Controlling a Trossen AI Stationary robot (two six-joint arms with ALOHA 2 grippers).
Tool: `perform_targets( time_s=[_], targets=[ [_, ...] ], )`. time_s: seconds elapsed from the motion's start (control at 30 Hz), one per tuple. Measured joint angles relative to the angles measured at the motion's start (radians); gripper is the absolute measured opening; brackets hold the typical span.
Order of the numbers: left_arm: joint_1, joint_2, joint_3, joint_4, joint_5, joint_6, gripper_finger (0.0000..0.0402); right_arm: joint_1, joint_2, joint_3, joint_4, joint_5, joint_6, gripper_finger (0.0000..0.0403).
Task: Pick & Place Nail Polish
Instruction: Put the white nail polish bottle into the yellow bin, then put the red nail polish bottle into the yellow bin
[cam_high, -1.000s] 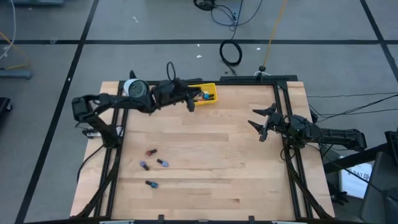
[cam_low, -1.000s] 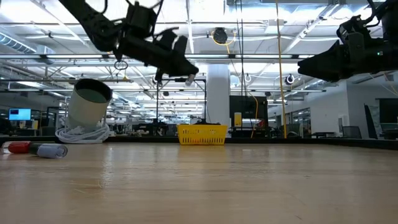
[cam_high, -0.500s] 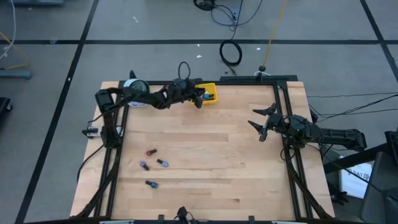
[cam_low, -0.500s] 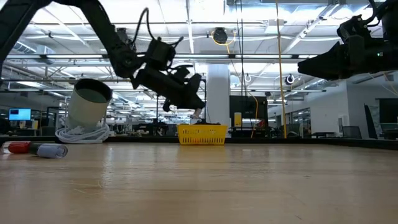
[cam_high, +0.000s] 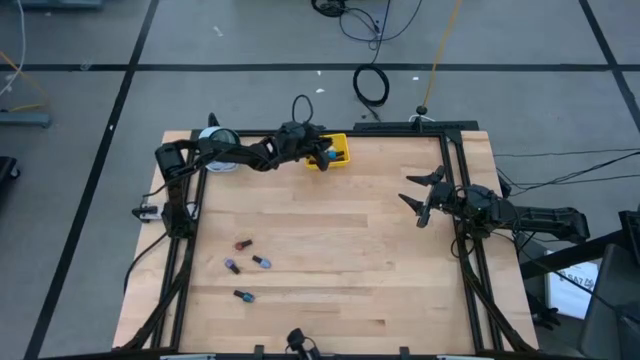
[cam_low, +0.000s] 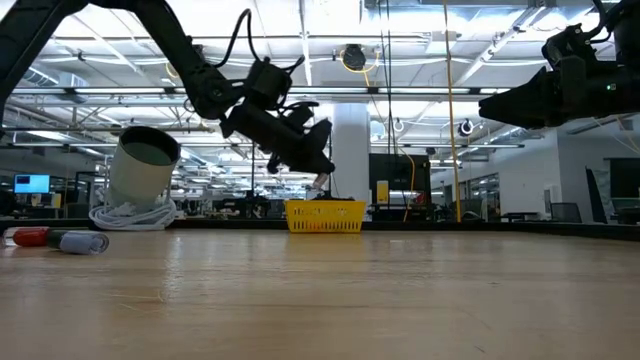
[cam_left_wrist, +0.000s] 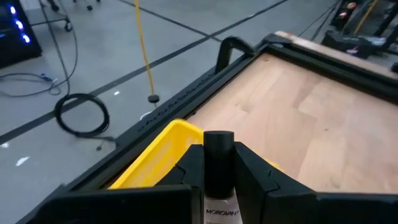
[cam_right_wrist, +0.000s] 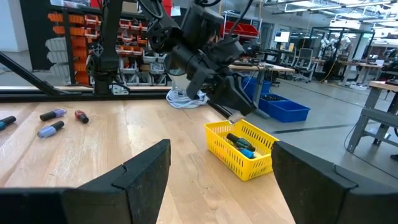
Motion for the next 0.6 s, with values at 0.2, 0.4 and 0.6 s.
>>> perform_targets(
  time_s=[0.2, 0.4, 0.6],
  targets=[
    [0.0, 0.0, 0.0, -0.011, -0.043, -0.002, 0.0044, 0.0, 0.0, 0.0, 0.0, 0.0, 0.0, 0.0267],
    [0.0, 0.0, 0.0, -0.061, -0.097, -0.01, 0.0105, 0.0, 0.0, 0.0, 0.0, 0.0, 0.0, 0.0267],
    [0.0, 0.0, 0.0, -0.091, -0.115, -0.009, 0.0199, 0.0, 0.0, 0.0, 0.0, 0.0, 0.0, 0.0267]
  ],
)
